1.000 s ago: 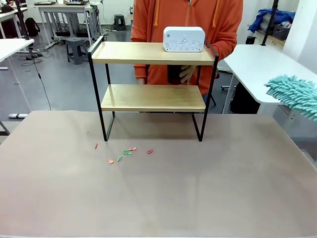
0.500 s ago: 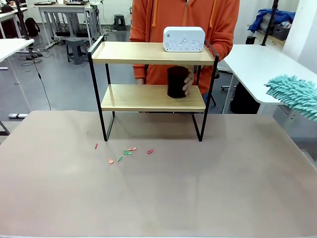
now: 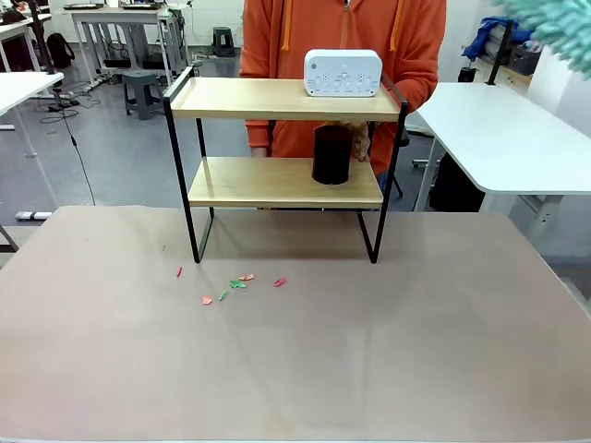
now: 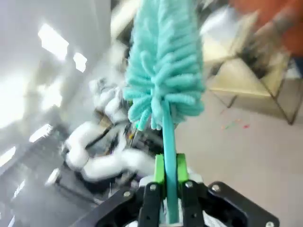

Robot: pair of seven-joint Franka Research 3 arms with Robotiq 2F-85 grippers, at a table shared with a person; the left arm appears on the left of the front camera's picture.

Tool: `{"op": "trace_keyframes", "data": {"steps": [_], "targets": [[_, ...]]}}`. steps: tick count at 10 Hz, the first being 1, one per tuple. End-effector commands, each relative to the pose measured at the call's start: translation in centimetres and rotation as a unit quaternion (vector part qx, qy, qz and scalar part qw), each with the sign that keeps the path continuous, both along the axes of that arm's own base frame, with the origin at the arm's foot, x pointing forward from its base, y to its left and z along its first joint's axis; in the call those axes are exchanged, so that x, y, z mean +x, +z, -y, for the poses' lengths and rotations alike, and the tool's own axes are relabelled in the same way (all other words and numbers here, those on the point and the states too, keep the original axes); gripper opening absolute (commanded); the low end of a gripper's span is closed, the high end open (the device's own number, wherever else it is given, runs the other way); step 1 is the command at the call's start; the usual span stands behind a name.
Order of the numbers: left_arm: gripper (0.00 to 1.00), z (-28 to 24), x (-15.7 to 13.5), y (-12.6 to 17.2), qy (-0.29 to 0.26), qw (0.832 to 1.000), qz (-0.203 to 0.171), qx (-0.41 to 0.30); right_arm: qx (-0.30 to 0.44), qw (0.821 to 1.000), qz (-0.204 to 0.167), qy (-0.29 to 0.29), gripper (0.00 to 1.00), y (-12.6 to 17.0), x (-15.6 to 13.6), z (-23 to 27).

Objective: Clean the shelf.
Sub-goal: Hand the Duster back to the human.

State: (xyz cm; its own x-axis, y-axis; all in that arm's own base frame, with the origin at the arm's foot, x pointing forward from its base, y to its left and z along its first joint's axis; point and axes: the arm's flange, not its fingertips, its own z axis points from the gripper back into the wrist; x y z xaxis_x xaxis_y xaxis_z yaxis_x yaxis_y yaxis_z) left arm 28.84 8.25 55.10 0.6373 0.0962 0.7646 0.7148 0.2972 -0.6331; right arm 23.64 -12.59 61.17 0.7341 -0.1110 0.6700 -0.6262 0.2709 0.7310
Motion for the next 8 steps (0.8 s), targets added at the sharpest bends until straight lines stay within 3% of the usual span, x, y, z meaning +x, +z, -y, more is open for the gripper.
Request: {"op": "trace_keyframes", "data": {"steps": [1,2,3,4,5,6,8], "targets": [[1.0,6.2,-0.2,-0.3,-0.093,0.995,-0.001,-0.022,-0.121,0.961,0.084,0.235,0.12,-1.6,-0.7,-5.7],[1.0,8.6,-1.2,-1.5,-0.137,0.99,-0.013,0.039,-0.202,0.951,0.068,0.224,0.12,-3.2,-1.0,-7.6],[1.0,4.5,-0.4,1.2,-0.058,0.998,0.009,0.001,-0.039,0.996,0.009,0.078,0.12,0.9,-0.9,-4.0],[1.0,4.5,-0.4,1.2,-0.058,0.998,0.009,0.001,-0.039,0.996,0.009,0.078,0.12,0.9,-0.9,-4.0],[1.0,8.6,-0.9,0.3,-0.11,0.994,0.0,0.017,-0.102,0.983,0.005,0.149,0.12,-0.5,-1.5,-7.7],[1.0,9.0,-0.8,0.1,-0.122,0.992,0.0,-0.024,-0.137,0.973,0.002,0.188,0.12,0.0,-0.4,-9.1],[1.0,12.4,-0.2,0.0,-0.126,0.992,0.017,-0.012,-0.2,0.946,-0.005,0.256,0.12,1.1,2.2,-12.8]]}}
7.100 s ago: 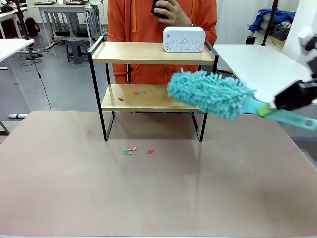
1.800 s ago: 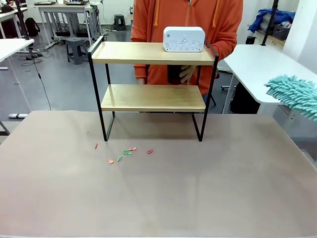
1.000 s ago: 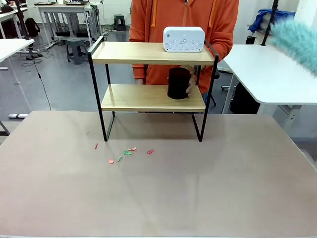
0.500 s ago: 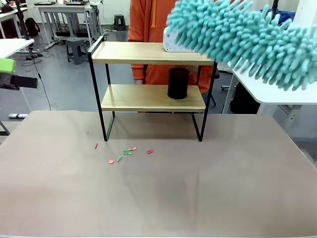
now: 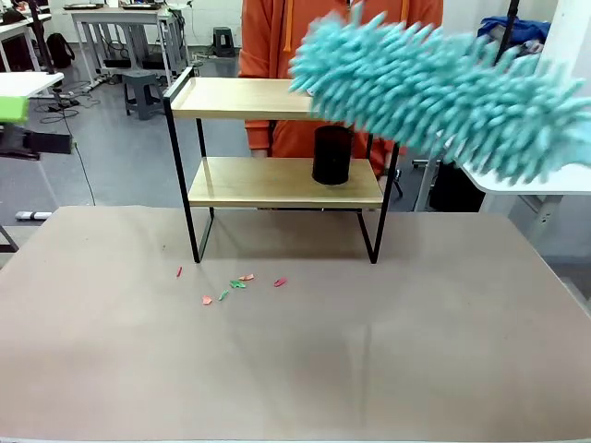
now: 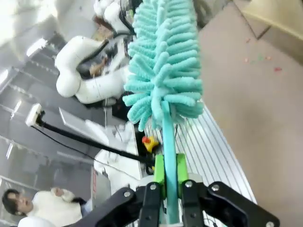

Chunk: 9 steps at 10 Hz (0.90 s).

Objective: Clean the shelf.
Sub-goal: Hand the Duster back to the human.

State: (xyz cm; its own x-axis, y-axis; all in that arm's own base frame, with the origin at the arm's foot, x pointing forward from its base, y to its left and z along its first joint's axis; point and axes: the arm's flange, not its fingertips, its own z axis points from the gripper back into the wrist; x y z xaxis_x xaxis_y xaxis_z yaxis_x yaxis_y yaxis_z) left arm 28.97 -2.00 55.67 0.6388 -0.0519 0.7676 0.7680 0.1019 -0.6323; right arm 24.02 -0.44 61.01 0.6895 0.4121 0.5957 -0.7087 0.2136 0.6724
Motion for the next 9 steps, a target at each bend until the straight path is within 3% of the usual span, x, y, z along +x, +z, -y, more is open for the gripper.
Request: {"op": "trace_keyframes", "data": {"steps": [1,6,9], "targets": [[1.0,3.5,-0.3,-0.6,-0.017,1.0,0.019,0.001,-0.071,0.995,-0.008,0.073,0.12,1.2,3.2,-2.4],[1.0,12.5,-0.7,-1.7,-0.137,0.988,0.022,0.068,-0.147,0.975,-0.052,0.161,0.12,-1.5,5.9,-10.4],[1.0,19.0,0.3,-3.4,-0.138,0.982,0.054,0.117,-0.144,0.971,-0.057,0.183,0.12,-1.9,5.9,-11.3]]}}
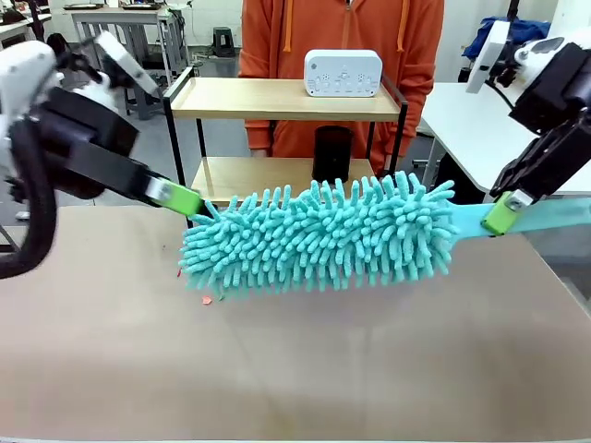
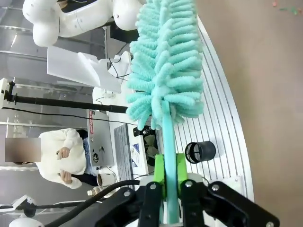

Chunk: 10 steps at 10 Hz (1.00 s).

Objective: Clean the shelf.
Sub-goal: Hand the Duster back to the human.

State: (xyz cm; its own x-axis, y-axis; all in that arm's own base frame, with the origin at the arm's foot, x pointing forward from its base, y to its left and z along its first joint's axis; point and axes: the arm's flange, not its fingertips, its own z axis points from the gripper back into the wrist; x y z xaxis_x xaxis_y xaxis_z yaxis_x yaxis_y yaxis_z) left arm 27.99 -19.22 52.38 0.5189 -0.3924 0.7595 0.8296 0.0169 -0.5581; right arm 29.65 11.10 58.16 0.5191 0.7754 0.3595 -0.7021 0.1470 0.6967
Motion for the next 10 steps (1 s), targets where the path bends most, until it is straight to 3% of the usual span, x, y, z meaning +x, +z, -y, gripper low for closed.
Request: {"op": "trace_keyframes", "data": {"steps": [1,6,10], "targets": [[1.0,3.7,1.7,-0.6,-0.005,1.0,0.023,0.017,-0.003,1.0,-0.006,0.004,0.12,0.7,0.2,0.3],[1.0,7.3,0.7,-2.0,-0.069,0.996,0.012,0.047,0.011,1.0,-0.018,-0.007,0.12,-0.1,0.5,1.6],[1.0,7.4,0.6,-2.2,-0.066,0.997,0.014,0.029,0.014,1.0,-0.02,-0.001,0.12,-0.4,0.5,1.8]]}}
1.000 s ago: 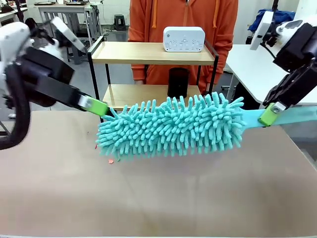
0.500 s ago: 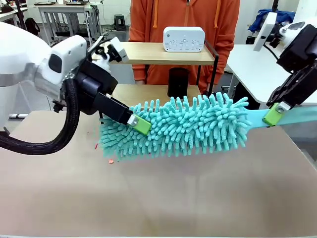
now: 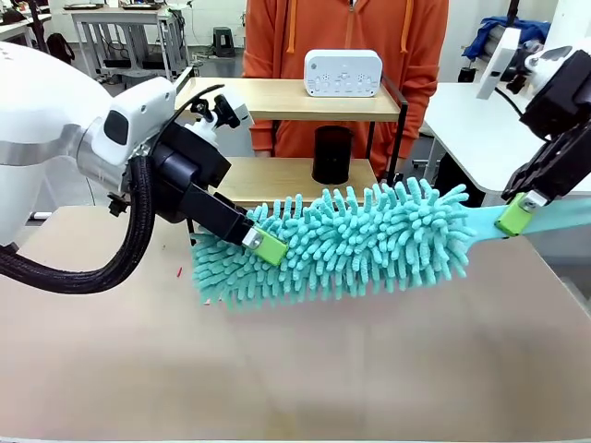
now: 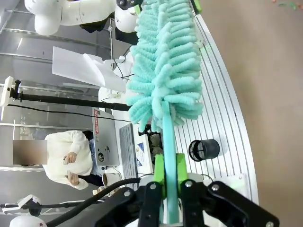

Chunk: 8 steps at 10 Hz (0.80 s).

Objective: Clean the shelf.
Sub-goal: Hand the Duster back to the human.

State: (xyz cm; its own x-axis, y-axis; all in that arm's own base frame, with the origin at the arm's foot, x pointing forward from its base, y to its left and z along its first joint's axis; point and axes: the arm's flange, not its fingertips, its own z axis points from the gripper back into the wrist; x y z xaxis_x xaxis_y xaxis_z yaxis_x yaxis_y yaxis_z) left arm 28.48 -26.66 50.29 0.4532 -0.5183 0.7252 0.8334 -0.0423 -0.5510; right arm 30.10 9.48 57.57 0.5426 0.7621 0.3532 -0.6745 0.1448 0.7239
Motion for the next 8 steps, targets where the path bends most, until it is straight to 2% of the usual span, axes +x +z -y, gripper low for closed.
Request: {"op": "trace_keyframes", "data": {"steps": [1,2,3,4,6,7,8], "targets": [[1.0,-0.01,0.07,-0.13,0.0,1.0,0.01,-0.02,0.007,1.0,-0.002,0.007,0.12,0.16,0.01,0.22],[0.5,0.0,-0.02,-0.18,-0.006,1.0,0.013,-0.015,0.007,1.0,-0.003,0.008,0.12,0.13,-0.01,0.24],[0.4,0.02,-0.03,-0.2,-0.007,1.0,0.013,-0.017,0.008,1.0,-0.003,0.007,0.12,0.12,0.01,0.21],[0.0,-0.04,0.01,-0.15,-0.005,1.0,0.012,-0.015,0.007,1.0,-0.003,0.007,0.12,0.16,0.02,0.17],[0.0,-0.2,0.11,0.04,-0.005,1.0,0.012,-0.022,0.005,1.0,-0.003,0.008,0.12,0.26,0.06,0.02],[0.13,-0.25,0.12,0.09,-0.005,1.0,0.012,-0.024,0.004,1.0,-0.003,0.009,0.12,0.26,0.05,-0.02],[0.03,-0.32,0.12,0.18,-0.005,1.0,0.013,-0.026,0.004,1.0,-0.003,0.01,0.12,0.26,0.04,-0.03]]}}
